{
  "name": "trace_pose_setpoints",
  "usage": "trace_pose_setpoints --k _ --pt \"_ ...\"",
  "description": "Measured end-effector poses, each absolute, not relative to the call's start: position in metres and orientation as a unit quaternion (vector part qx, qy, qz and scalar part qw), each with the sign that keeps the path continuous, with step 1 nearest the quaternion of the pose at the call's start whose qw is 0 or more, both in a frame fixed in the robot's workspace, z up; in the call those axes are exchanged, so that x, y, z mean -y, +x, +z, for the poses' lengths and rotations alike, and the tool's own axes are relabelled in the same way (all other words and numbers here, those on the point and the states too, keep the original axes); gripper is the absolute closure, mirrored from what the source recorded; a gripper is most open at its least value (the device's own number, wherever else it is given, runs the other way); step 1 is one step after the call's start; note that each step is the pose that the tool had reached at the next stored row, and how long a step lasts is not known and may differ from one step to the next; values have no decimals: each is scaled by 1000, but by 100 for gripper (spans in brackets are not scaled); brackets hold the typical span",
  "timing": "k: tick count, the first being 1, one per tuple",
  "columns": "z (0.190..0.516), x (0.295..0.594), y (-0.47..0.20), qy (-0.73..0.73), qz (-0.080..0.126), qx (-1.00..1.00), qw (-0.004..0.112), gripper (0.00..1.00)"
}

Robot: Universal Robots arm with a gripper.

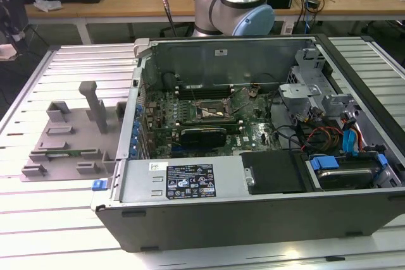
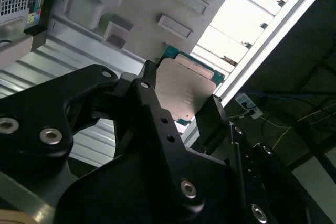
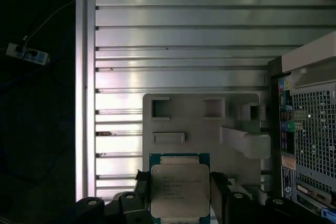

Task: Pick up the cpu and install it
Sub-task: 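Pick up the cpu and move it towards the insertion slot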

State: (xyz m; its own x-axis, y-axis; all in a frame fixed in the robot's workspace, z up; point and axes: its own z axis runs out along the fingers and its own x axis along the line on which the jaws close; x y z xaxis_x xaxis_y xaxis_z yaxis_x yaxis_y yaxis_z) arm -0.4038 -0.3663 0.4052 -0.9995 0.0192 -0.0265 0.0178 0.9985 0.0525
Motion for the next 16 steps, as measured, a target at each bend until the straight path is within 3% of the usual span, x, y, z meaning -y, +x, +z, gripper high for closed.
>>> trace_pose_setpoints --k 16 --pt "405 366 -349 9 25 -1000 13 45"
